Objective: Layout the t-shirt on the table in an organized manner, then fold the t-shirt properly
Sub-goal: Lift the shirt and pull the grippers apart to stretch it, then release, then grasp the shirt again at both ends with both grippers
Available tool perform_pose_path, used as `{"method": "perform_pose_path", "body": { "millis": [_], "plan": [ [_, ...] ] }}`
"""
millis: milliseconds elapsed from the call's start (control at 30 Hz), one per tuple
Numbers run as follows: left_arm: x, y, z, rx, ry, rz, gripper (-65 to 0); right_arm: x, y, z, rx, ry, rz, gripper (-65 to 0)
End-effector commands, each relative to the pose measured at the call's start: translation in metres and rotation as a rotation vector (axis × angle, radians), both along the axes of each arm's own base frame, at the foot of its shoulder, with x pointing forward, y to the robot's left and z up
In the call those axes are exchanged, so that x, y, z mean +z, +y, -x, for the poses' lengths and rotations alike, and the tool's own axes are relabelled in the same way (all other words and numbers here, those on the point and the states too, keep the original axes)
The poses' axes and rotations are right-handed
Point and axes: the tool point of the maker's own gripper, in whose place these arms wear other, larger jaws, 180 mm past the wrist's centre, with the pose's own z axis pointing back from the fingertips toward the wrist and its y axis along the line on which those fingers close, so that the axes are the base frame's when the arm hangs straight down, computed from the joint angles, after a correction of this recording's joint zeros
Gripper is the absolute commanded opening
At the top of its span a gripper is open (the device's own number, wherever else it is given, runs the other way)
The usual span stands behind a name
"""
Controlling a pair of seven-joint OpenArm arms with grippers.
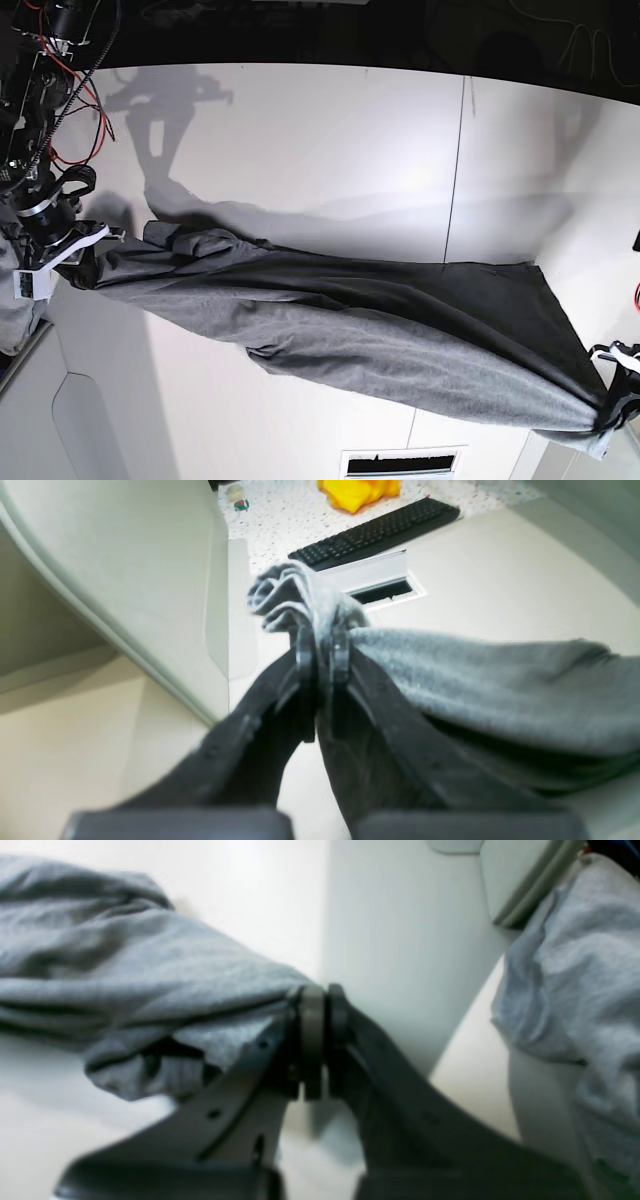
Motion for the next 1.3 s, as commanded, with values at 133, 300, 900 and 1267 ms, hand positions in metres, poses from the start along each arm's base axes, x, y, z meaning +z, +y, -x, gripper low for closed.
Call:
{"method": "perform_pose_path", "body": {
  "millis": [133, 300, 900, 1267],
  "plan": [
    [0.056, -0.008, 0.003, -0.031, -0.192, -0.012, -65.0, 0.031, 0.001, -0.008, 0.037, -0.100, -0.024, -65.0],
    [-0.006, -0.011, -0.033, -0.014, -0.078, 0.029, -65.0, 0.012, -0.001, -0.004, 0.030, -0.036, -0.038, -65.0],
    [-0.122, 0.000, -0.056, -0.083, 0.351, 0.209, -27.2, 0.001, -0.017, 0.000, -0.054, -0.023, -0.146, -33.4],
    [-0.209, -0.006, 0.033, -0.112, 0.588, 0.278, -27.2, -0.040, -0.076, 0.042, -0.217, 0.153, -0.181, -33.4]
  ]
}}
